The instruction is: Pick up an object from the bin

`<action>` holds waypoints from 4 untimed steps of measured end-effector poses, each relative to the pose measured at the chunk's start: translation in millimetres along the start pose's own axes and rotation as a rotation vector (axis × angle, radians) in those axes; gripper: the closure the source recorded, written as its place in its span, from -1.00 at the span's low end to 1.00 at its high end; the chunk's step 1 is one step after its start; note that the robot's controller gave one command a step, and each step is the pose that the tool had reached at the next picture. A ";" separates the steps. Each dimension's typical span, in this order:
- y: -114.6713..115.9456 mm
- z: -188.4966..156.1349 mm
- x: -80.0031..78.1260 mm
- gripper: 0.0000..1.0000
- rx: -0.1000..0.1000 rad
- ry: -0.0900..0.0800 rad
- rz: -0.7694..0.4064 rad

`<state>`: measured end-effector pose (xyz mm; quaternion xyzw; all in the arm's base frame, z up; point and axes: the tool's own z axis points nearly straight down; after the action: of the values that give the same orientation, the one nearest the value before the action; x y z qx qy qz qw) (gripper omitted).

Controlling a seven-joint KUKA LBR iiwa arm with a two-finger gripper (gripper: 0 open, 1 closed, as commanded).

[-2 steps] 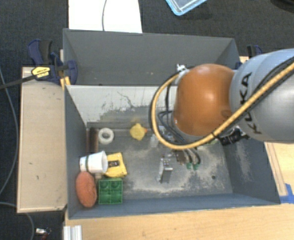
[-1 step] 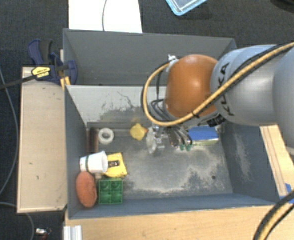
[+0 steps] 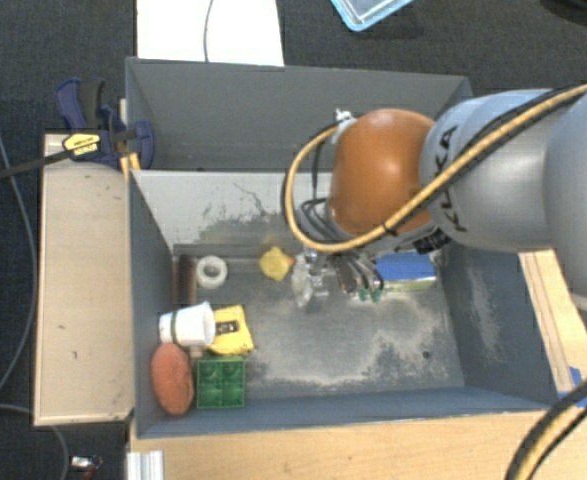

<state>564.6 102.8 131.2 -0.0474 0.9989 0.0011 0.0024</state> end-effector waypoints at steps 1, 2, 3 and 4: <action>12.3 11.6 0.2 1.00 0.000 0.000 -0.038; 25.3 23.4 -20.0 1.00 -0.001 -0.005 -0.047; 15.0 26.1 -7.4 1.00 0.000 -0.001 -0.070; 91.4 21.3 5.9 1.00 -0.001 -0.006 -0.150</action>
Offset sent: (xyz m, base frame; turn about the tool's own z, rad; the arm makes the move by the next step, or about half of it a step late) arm 0.0157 0.0263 -0.0237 -0.0442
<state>550.2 193.3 110.1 -0.1219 0.9925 0.0016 0.0056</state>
